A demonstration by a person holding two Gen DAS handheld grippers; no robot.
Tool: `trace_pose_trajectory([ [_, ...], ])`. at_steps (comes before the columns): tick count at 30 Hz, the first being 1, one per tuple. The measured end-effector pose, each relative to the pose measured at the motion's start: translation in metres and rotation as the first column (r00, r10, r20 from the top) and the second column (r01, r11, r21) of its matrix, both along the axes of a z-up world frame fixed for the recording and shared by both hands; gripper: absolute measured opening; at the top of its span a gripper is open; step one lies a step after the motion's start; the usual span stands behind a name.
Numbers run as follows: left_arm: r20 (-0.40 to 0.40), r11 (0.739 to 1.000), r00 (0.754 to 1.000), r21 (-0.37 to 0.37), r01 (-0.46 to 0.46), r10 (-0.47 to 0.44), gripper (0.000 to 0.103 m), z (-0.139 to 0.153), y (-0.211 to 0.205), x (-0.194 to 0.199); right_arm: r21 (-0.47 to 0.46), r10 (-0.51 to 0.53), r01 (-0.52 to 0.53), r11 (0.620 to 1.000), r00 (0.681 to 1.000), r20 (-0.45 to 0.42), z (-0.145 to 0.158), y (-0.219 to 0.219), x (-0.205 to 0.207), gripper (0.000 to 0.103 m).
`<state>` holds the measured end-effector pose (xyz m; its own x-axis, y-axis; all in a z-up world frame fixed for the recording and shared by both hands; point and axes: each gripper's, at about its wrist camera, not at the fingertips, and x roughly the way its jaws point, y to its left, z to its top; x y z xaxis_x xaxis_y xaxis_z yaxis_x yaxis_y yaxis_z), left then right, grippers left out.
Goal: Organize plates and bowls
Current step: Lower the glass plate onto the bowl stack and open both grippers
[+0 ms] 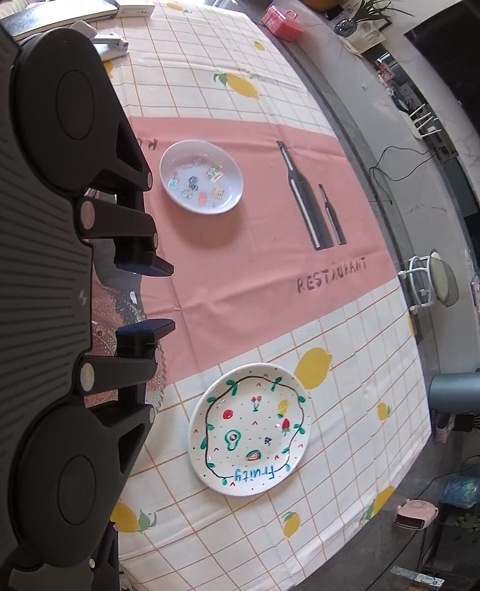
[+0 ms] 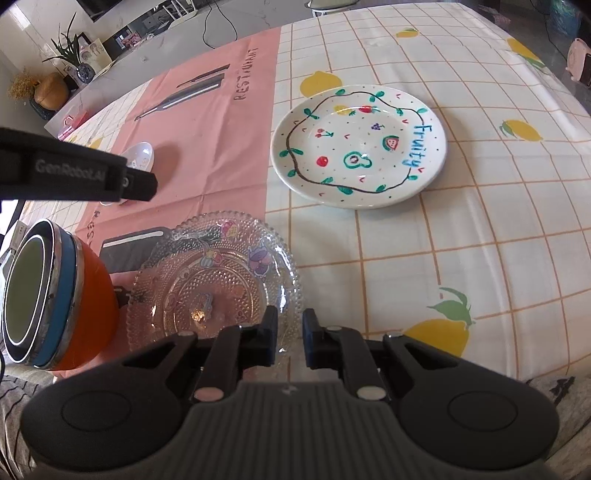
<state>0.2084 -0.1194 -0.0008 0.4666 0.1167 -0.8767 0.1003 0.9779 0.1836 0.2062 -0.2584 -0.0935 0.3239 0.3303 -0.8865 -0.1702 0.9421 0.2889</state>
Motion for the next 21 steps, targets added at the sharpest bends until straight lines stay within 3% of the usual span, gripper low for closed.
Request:
trace_pose_trajectory([
  [3,0.045,1.0,0.999,0.004,0.013,-0.013,0.038,0.013,0.004,-0.007,-0.005,0.001,-0.001,1.0,1.0,-0.01,0.0,0.0,0.002,0.021],
  [10,0.118,0.999,0.993,-0.039,0.018,-0.013,0.044,0.04,0.027,-0.024,-0.024,0.023,-0.022,0.999,0.999,0.026,0.008,0.006,-0.001,0.024],
  [16,0.171,0.992,0.985,-0.127,0.011,0.011,0.048,0.064,0.059,-0.038,-0.081,0.017,-0.009,0.997,0.995,0.094,0.02,0.018,-0.003,0.041],
  [21,0.24,0.989,0.97,-0.148,0.004,0.031,0.052,0.081,0.089,-0.047,-0.106,-0.002,0.017,0.994,0.99,0.143,0.032,0.026,-0.002,0.051],
])
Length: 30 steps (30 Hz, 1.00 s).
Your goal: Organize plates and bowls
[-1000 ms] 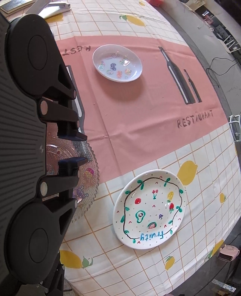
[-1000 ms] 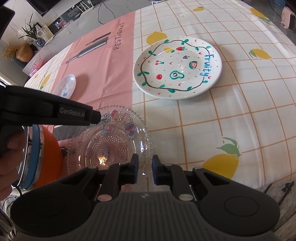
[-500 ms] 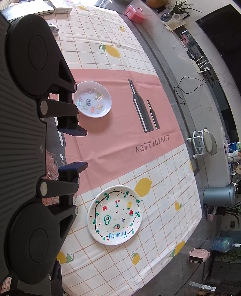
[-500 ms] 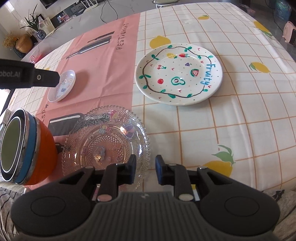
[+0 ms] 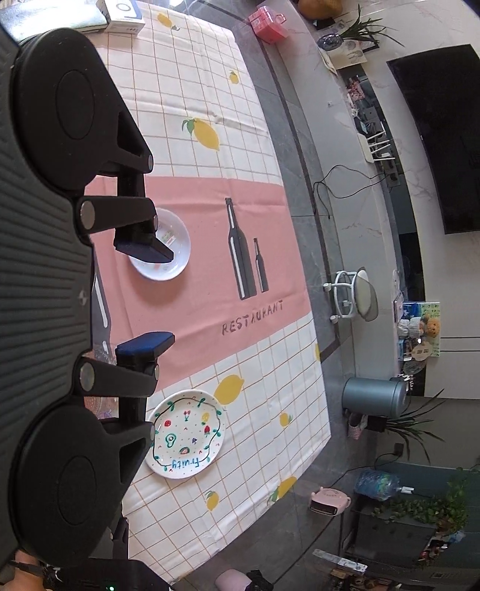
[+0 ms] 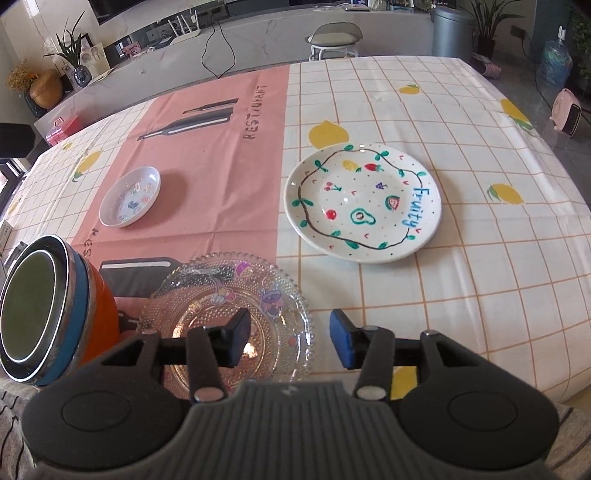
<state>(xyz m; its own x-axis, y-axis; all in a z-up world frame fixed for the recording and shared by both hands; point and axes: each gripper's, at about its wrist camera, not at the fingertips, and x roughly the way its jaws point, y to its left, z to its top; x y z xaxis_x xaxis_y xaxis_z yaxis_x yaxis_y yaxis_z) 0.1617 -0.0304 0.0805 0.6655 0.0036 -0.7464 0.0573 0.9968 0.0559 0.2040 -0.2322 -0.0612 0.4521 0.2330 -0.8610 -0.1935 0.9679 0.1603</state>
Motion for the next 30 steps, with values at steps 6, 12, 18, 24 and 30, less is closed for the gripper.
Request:
trace_pose_trajectory([
  [6,0.026,0.994,0.996,-0.072,-0.086,0.088,0.054,-0.002,0.055,0.001,0.042,-0.018,0.015,0.999,0.998,0.066,0.025,0.015,0.005,0.061],
  [12,-0.024,0.952,0.979,-0.229,-0.203,0.203,0.054,-0.038,0.125,0.01,0.151,0.066,-0.071,0.986,0.997,0.039,0.042,0.043,0.021,0.075],
  [18,-0.053,0.883,0.967,-0.396,-0.25,0.25,0.054,-0.091,0.186,0.024,0.225,0.146,-0.141,0.964,0.989,-0.007,0.048,0.073,0.043,0.075],
  [24,-0.183,0.851,0.958,-0.444,-0.281,0.221,0.054,-0.131,0.201,0.039,0.2,0.242,-0.222,0.954,0.966,-0.085,0.036,0.116,0.078,0.075],
  [30,-0.224,0.77,0.96,-0.579,-0.268,0.166,0.054,-0.158,0.203,0.053,0.141,0.207,-0.188,0.972,0.969,-0.136,0.02,0.138,0.109,0.068],
])
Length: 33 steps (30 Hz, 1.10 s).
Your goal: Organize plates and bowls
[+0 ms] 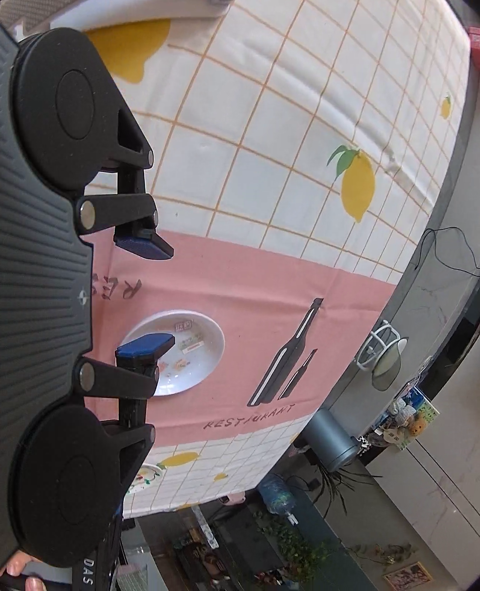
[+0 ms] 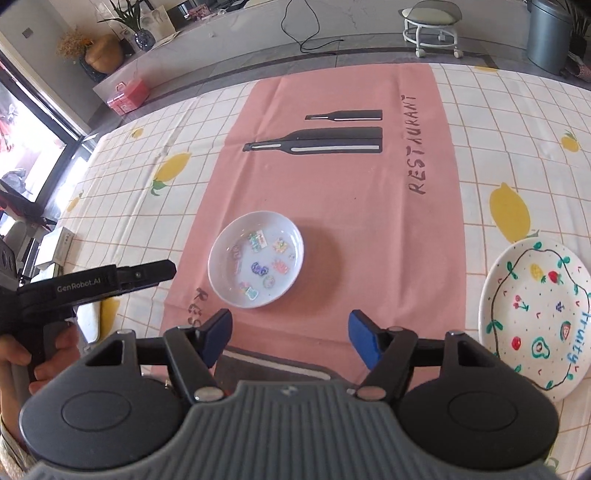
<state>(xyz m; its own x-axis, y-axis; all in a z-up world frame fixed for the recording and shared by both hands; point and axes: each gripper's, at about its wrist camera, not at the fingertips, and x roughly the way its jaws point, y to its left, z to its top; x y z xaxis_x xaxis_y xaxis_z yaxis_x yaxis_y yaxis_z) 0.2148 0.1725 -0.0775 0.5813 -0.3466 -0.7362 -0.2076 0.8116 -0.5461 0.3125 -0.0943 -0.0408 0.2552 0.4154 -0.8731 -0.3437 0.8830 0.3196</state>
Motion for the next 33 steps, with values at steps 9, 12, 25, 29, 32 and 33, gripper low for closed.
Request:
trace_pose_trajectory([
  [9,0.034,0.998,0.999,0.051,0.029,-0.031,0.053,-0.013,-0.016,0.008,-0.051,0.025,-0.025,0.998,1.0,-0.016,-0.022,0.033,0.031,0.053],
  [12,0.059,0.994,0.998,0.103,0.026,-0.032,0.053,-0.011,-0.021,0.006,-0.05,0.022,-0.023,0.998,0.999,-0.023,-0.028,0.039,0.038,0.046],
  [25,0.062,0.965,0.995,0.255,0.063,-0.081,0.041,-0.009,-0.043,0.009,-0.14,0.094,-0.094,0.986,0.996,-0.007,-0.052,0.067,0.032,0.03],
  [29,0.051,0.968,0.997,0.247,0.041,-0.055,0.031,-0.01,-0.04,0.01,-0.159,0.1,-0.098,0.983,0.995,0.008,-0.054,0.07,0.03,0.022],
  [32,0.035,0.974,0.998,0.222,0.043,-0.052,0.031,-0.008,-0.037,0.009,-0.161,0.113,-0.112,0.981,0.994,-0.001,-0.054,0.072,0.028,0.025],
  [33,0.031,0.975,0.999,0.22,0.034,-0.042,0.031,-0.007,-0.036,0.009,-0.165,0.117,-0.116,0.979,0.993,-0.003,-0.054,0.072,0.027,0.037],
])
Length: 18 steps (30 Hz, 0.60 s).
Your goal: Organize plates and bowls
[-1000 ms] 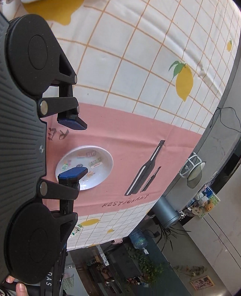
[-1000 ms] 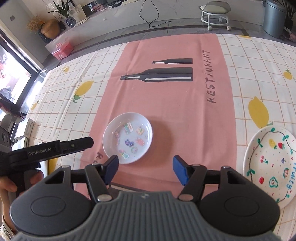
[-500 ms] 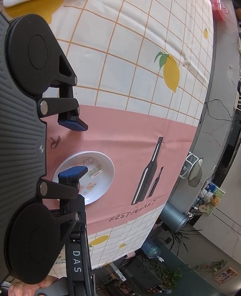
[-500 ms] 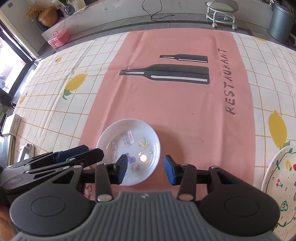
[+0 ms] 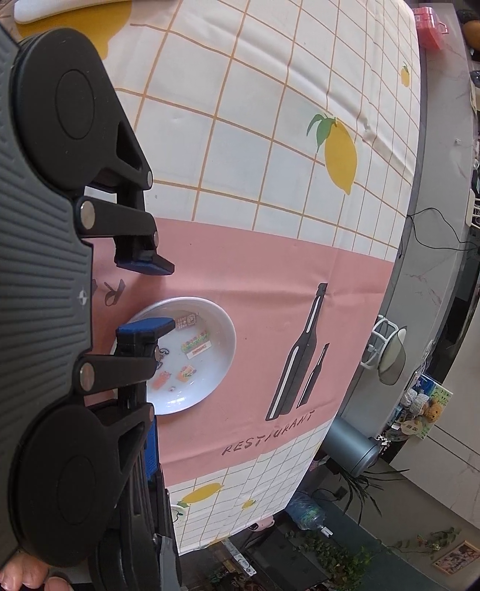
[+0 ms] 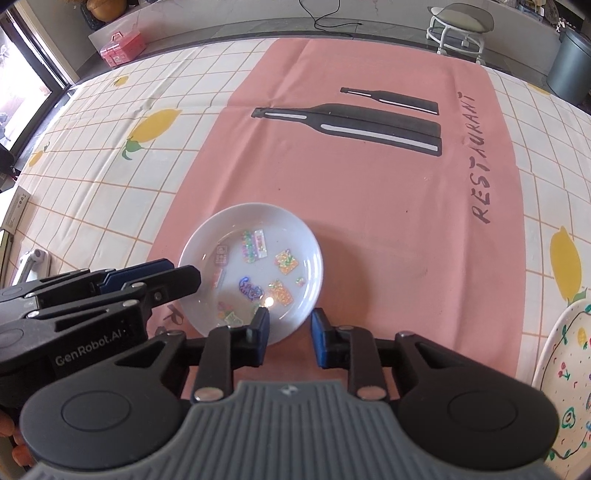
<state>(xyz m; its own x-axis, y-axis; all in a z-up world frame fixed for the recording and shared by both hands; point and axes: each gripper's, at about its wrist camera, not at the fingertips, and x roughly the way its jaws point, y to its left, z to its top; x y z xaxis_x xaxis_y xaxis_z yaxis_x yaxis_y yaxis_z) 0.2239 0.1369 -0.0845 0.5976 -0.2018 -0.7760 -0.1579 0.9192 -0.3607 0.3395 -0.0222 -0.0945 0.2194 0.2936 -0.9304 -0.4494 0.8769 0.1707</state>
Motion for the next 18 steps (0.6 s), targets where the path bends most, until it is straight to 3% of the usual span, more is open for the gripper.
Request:
trace_pose_trajectory([
  [1,0.006,1.0,1.0,0.006,-0.01,0.01,0.032,0.002,0.0,-0.001,-0.002,-0.001,0.001,1.0,1.0,0.008,0.001,-0.001,-0.001,0.048],
  [3,0.042,0.999,0.999,0.047,-0.013,0.011,0.039,0.012,-0.002,-0.004,0.024,-0.028,0.027,0.999,0.998,0.054,0.009,-0.008,-0.005,0.047],
  [5,0.096,0.996,0.995,0.088,-0.013,0.004,0.058,0.024,-0.007,-0.009,0.052,-0.049,0.046,0.998,0.997,0.058,0.018,-0.017,-0.006,0.047],
  [11,0.184,0.978,0.983,0.208,-0.034,-0.004,0.062,0.06,-0.027,-0.02,0.107,-0.103,0.091,0.99,0.988,0.114,0.051,-0.045,-0.014,0.048],
  [18,0.173,0.939,0.977,0.339,0.06,-0.125,0.064,0.102,-0.074,-0.036,0.13,-0.168,0.144,0.981,0.964,0.206,0.084,-0.097,-0.031,0.049],
])
